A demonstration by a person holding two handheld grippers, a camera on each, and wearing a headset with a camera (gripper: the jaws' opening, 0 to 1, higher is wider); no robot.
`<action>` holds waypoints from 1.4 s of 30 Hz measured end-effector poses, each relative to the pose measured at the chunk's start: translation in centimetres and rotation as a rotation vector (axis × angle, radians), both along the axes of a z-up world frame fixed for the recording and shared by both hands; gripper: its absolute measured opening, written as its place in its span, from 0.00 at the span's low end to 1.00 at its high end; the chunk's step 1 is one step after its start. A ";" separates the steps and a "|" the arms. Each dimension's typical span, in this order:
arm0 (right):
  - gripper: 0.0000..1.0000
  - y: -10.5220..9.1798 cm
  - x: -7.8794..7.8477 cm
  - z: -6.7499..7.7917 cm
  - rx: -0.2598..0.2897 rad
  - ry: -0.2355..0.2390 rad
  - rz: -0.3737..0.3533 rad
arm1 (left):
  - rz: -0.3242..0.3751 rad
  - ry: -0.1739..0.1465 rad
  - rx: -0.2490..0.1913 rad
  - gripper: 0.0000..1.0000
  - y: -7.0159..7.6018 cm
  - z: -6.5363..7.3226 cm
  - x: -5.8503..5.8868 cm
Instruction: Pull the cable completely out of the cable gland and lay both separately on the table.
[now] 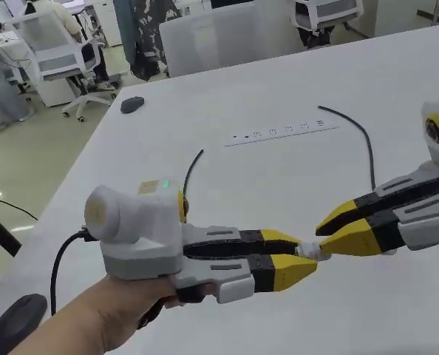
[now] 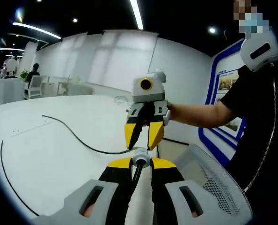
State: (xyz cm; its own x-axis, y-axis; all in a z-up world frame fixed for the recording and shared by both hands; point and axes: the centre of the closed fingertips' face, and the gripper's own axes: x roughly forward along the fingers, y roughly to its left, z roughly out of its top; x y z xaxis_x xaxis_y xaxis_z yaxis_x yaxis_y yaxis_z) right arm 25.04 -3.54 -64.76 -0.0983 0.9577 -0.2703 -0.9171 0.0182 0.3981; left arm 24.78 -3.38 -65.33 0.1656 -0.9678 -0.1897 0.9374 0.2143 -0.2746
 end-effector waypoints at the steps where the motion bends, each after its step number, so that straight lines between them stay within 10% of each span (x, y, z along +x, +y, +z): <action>1: 0.11 0.0 0.0 -0.1 -0.001 0.002 0.006 | 0.001 -0.001 0.000 0.14 0.0 0.0 0.1; 8: 0.08 0.5 -1.0 -0.6 -0.019 0.028 0.031 | -0.024 -0.004 0.003 0.14 -0.3 0.1 -0.3; 15: 0.08 0.8 -0.8 0.1 -0.051 -0.524 0.078 | 0.015 0.048 -0.029 0.14 0.0 0.4 0.7; 19: 0.08 1.1 -1.1 0.5 -0.079 -0.656 0.102 | 0.023 0.095 -0.065 0.14 0.1 0.7 0.8; 21: 0.08 1.0 -1.1 0.5 -0.116 -0.641 0.091 | 0.024 0.073 -0.063 0.14 -0.1 0.8 0.7; 24: 0.14 -0.2 -1.1 -0.6 -0.208 -0.493 0.079 | 0.028 0.043 -0.041 0.14 -0.2 0.6 0.9; 27: 0.03 -0.5 -0.4 -0.8 -0.219 -0.554 0.082 | 0.021 0.041 -0.029 0.14 -0.3 0.3 0.7; 36: 0.00 -0.5 -0.2 -2.0 -0.280 -0.522 0.086 | 0.021 0.002 0.005 0.14 -0.5 -0.2 0.7; 42: 0.00 -3.9 2.3 -3.4 -0.392 -0.458 -0.096 | 0.092 -0.052 0.044 0.14 0.6 -0.6 2.1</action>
State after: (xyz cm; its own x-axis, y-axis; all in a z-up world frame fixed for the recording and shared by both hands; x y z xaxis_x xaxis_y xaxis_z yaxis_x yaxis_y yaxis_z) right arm 27.37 -7.48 -68.14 0.1932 0.7770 -0.5991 -0.9805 0.1745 -0.0899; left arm 26.83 -2.77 -65.95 0.2637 -0.9391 -0.2203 0.9261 0.3104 -0.2146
